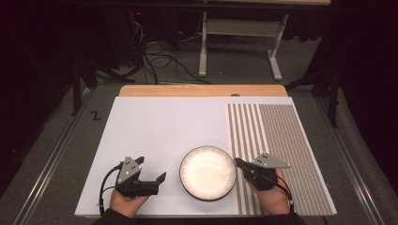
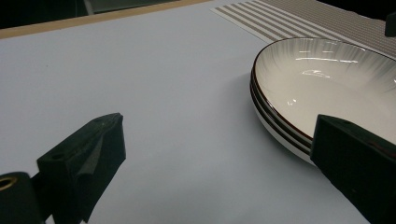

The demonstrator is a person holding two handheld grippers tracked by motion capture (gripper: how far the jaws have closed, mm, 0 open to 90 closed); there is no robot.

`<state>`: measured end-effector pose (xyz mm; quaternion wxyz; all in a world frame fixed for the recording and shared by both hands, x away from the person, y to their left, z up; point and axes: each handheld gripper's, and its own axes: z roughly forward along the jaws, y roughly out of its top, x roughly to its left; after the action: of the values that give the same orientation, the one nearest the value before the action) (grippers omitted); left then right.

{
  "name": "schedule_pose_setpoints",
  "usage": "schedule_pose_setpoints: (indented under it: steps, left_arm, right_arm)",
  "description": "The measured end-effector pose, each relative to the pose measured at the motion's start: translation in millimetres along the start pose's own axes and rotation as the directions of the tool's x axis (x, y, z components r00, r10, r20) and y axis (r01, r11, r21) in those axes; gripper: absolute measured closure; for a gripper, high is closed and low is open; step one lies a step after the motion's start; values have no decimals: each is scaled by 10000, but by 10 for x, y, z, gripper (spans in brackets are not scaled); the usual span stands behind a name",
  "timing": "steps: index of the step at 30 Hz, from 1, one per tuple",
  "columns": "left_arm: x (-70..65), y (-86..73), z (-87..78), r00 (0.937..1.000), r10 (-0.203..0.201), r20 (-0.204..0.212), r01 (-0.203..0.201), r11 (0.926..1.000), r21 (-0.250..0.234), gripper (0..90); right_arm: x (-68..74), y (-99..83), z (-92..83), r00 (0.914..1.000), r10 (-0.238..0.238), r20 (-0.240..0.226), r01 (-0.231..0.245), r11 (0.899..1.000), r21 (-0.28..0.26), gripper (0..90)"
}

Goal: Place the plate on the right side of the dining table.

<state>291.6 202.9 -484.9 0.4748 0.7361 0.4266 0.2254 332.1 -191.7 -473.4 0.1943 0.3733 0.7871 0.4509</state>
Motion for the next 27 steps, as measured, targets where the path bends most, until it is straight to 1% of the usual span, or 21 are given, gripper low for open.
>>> schedule_pose_setpoints:
  steps: [2, 5, 6, 10, 11, 14, 16, 17, 18, 19, 23, 24, 25, 26, 27]
  left_arm:
    - [0, 8, 2, 10000, -13, 20, 14, 10000, -43, 42]
    - [-16, 22, 5, 10000, 3, 81, -2, 9999, -139, 42]
    - [-22, 23, 11, 10000, 64, 62, -64, 9999, -116, 42]
    - [-31, 24, 24, 9999, 99, 98, -98, 9999, -79, 42]
    - [-28, 15, 27, 9999, 93, 110, -93, 10000, -28, 42]
    - [-17, -5, 14, 10000, -46, 85, 46, 10000, 33, 42]
    - [-13, -10, -6, 10000, -4, 61, 4, 10000, 4, 41]
    - [-12, -9, -29, 10000, -31, -8, 31, 9999, -97, 40]
    - [-12, -9, -29, 10000, -31, -8, 31, 9999, -97, 40]
    - [-7, 2, -41, 9989, -465, -14, 464, 9985, -288, 40]
    - [-42, 17, -48, 9995, -307, -22, 306, 9989, -348, 40]
    - [-54, 4, -59, 9999, -126, -53, 125, 9997, -212, 40]
    - [-54, 4, -59, 9999, -126, -53, 125, 9997, -212, 40]
    - [-57, -6, -75, 9999, -91, -73, 90, 9998, -195, 40]
    - [-57, -6, -75, 9999, -91, -73, 90, 9998, -195, 40]
  right_arm:
    - [-12, -12, -5, 10000, 30, 82, -30, 10000, 25, 900]
    - [-41, -56, -14, 9994, 260, 234, -262, 9996, 88, 900]
    - [-47, -68, -17, 9994, 263, 240, -267, 9995, 177, 900]
    - [-61, -78, -25, 9993, 266, 273, -271, 9995, 191, 900]
    - [-71, -78, -26, 9991, 234, 360, -242, 9995, 199, 900]
    - [-73, -88, -22, 9987, 363, 360, -371, 9991, 224, 900]
    - [-68, -89, -23, 9988, 366, 337, -375, 9989, 265, 900]
    - [-51, -87, -5, 9993, 166, 335, -176, 9994, 294, 900]
    - [-51, -87, -5, 9993, 166, 335, -176, 9994, 294, 900]
    - [-49, -83, 20, 9993, 36, 366, -50, 9993, 366, 900]
    - [-44, -72, 44, 9992, 98, 387, -112, 9993, 369, 900]
    - [-34, -69, 49, 9993, 67, 362, -80, 9993, 376, 900]
    - [-34, -69, 49, 9993, 67, 362, -80, 9993, 376, 900]
    - [-22, -73, 45, 9992, -115, 394, 97, 9989, 449, 900]
    - [-22, -73, 45, 9992, -115, 394, 97, 9989, 449, 900]
